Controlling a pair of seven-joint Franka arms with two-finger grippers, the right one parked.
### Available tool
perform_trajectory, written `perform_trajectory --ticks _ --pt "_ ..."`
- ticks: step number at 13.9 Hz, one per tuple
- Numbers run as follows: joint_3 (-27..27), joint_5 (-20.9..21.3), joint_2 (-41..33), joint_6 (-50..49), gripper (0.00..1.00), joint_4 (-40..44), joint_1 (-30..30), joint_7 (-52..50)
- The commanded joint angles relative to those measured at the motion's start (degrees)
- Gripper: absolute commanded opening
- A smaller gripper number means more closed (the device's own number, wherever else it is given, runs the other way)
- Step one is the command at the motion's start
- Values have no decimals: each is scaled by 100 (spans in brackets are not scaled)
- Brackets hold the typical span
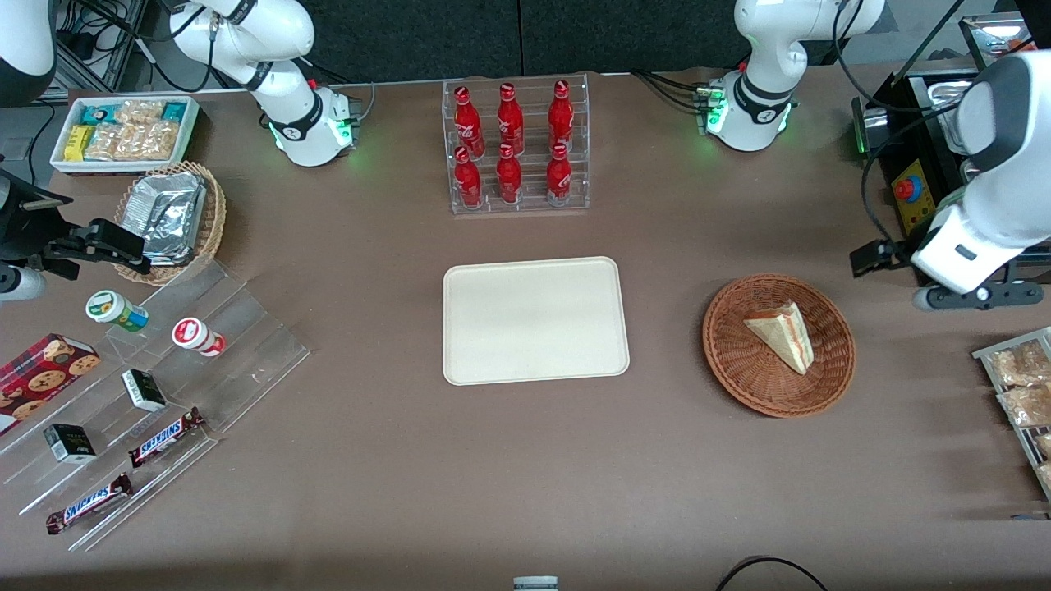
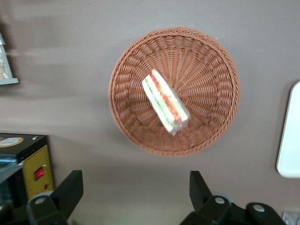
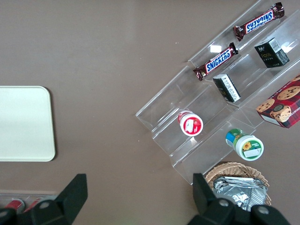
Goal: Place sandwich from basket to tray
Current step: 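Move the left gripper down over the wrapped sandwich in the wicker basket, then lower the open left gripper around the sandwich and close it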
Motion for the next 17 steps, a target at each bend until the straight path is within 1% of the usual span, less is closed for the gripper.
perform_trajectory --ticks 1,4,6,10,12,14,17 --pt "-162 -19 -5 741 100 -565 -54 -612" --pt "-249 -28 162 1339 100 -865 -62 -1507" --pt "-329 50 285 1621 100 -979 -62 -2132" --pt "-338 86 408 2157 100 -1295 -54 -3204" --pt "-338 86 505 2456 100 -1550 -54 -3321" --pt "-338 86 567 2536 100 -1700 -19 -3339" --pt "-338 68 707 2580 100 -1727 17 -3409"
